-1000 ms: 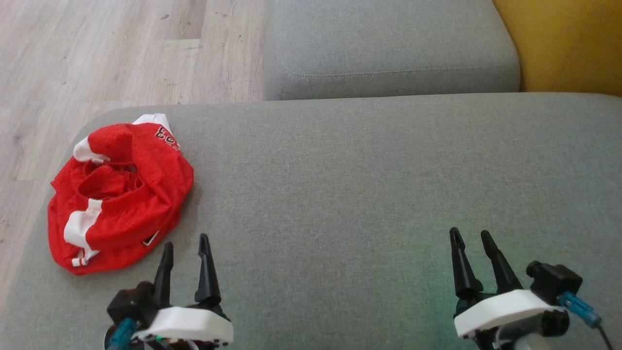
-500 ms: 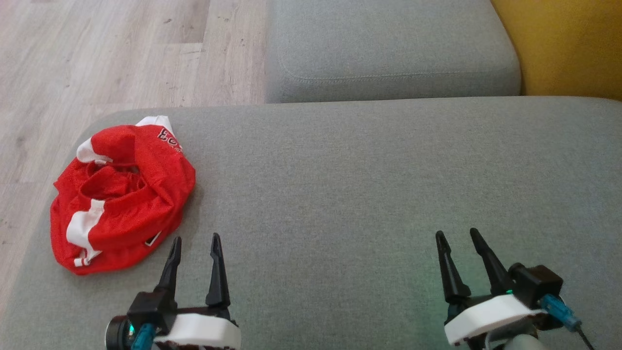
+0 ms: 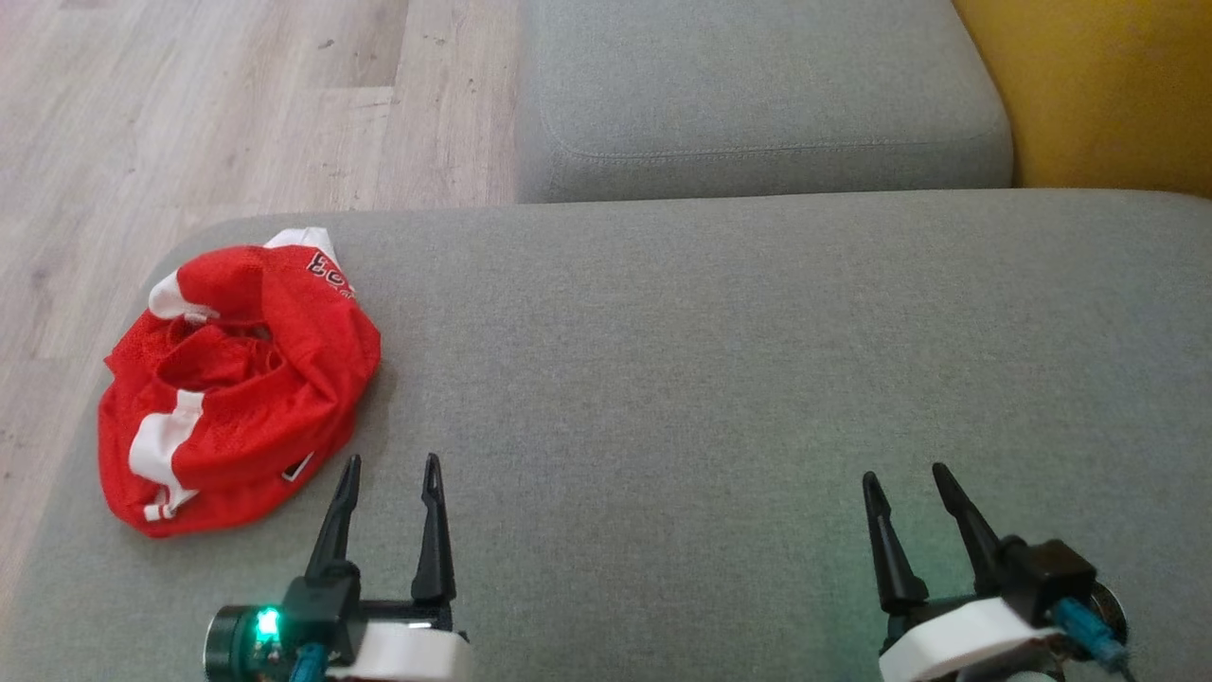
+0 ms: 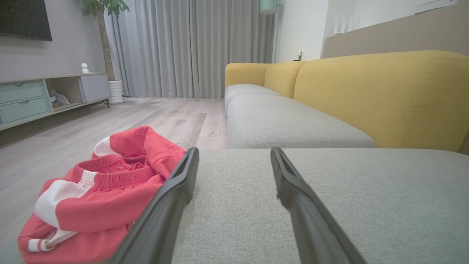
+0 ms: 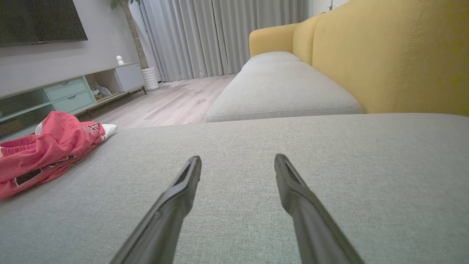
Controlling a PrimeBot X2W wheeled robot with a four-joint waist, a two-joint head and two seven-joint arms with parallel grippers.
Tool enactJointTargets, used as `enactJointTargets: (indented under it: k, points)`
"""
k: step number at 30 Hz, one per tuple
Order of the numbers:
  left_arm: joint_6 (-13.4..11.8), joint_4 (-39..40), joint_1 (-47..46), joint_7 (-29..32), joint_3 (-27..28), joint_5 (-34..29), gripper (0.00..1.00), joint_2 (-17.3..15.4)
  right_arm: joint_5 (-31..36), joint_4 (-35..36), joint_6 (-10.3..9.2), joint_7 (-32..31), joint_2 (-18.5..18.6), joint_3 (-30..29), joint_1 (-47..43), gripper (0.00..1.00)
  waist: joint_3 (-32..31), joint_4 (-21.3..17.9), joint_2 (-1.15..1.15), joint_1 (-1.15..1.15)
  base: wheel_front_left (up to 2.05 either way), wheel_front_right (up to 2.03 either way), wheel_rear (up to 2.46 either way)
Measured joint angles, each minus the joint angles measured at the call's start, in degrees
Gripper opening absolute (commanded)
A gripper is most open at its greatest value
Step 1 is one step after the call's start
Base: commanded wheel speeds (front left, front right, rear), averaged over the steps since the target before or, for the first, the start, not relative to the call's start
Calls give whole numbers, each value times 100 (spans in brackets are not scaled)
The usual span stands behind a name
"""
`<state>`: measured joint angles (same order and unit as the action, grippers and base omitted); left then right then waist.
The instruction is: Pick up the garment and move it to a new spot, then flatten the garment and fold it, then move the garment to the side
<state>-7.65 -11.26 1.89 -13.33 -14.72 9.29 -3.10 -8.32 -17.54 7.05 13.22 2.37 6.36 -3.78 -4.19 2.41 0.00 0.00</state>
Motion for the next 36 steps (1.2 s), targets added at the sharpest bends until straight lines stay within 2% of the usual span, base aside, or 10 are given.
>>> enactJointTargets:
  k: [6, 18, 24, 34, 36]
  points:
    - [-60, -9, 1, -108, -33, -198, 100, 2, 444, 1, 0, 100, 0, 70, 0, 100, -25, 13, 0, 0, 0, 0, 0]
    - [-59, -175, 0, -112, -104, -170, 100, 3, 488, 12, 1, 100, 1, 42, -17, 100, -24, 183, 0, 0, 0, 0, 0]
    - [-75, -290, -15, -112, -123, -171, 100, 5, 487, 24, 1, 100, 1, 9, -35, 100, 49, 661, 0, 0, 0, 0, 0]
    - [-123, -261, -32, -112, 363, -199, 100, 10, 488, 43, 1, 100, 0, 25, -24, 100, 217, 1915, 0, 0, 0, 0, 0]
    - [-125, -242, -32, -112, 409, -218, 100, 8, 489, 43, 1, 101, 0, 24, -23, 100, 236, 2040, 0, 0, 0, 0, 0]
